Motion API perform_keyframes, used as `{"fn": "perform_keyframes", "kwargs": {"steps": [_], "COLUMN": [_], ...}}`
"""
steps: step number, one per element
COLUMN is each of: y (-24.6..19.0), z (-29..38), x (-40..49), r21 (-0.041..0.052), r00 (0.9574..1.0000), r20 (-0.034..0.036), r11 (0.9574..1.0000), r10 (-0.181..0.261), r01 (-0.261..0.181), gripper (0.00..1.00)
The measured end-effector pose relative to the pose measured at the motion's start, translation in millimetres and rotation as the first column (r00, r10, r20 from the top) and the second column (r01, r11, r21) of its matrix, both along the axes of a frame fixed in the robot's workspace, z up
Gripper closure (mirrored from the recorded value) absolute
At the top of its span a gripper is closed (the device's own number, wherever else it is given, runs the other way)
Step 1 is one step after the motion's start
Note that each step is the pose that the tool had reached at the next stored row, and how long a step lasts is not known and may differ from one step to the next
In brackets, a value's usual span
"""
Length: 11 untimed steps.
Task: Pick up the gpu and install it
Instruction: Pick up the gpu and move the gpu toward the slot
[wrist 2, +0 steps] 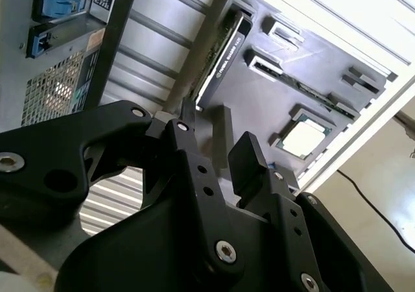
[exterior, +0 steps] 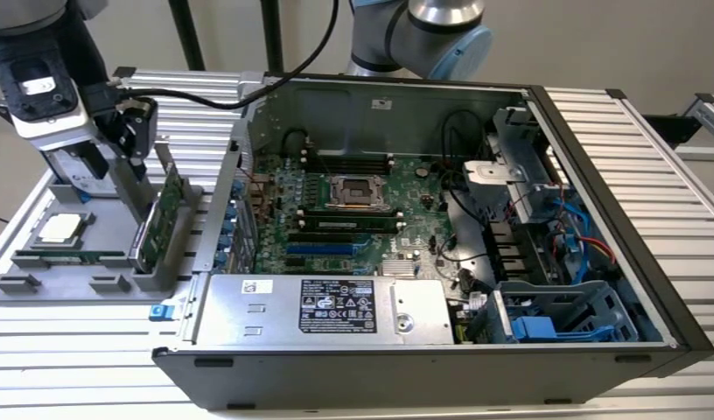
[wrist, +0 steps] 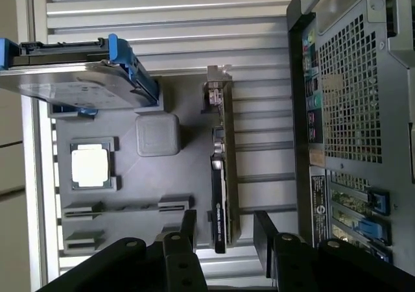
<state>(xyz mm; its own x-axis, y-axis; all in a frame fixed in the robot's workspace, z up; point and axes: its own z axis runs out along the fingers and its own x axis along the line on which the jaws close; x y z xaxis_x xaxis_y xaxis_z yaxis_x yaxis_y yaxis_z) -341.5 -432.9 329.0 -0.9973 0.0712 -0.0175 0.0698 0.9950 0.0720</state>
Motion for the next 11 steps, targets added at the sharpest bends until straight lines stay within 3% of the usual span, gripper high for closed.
{"fn": "perform_keyframes", "kwargs": {"steps": [11], "y": [-0.5], "z": [-9.0], "x": [0.1], "r21": [0.0], "r00": [1.0], "r20": [-0.0008], "r11": [1.0], "r10": [0.0], "r01": [0.0], "gripper": [0.0]}}
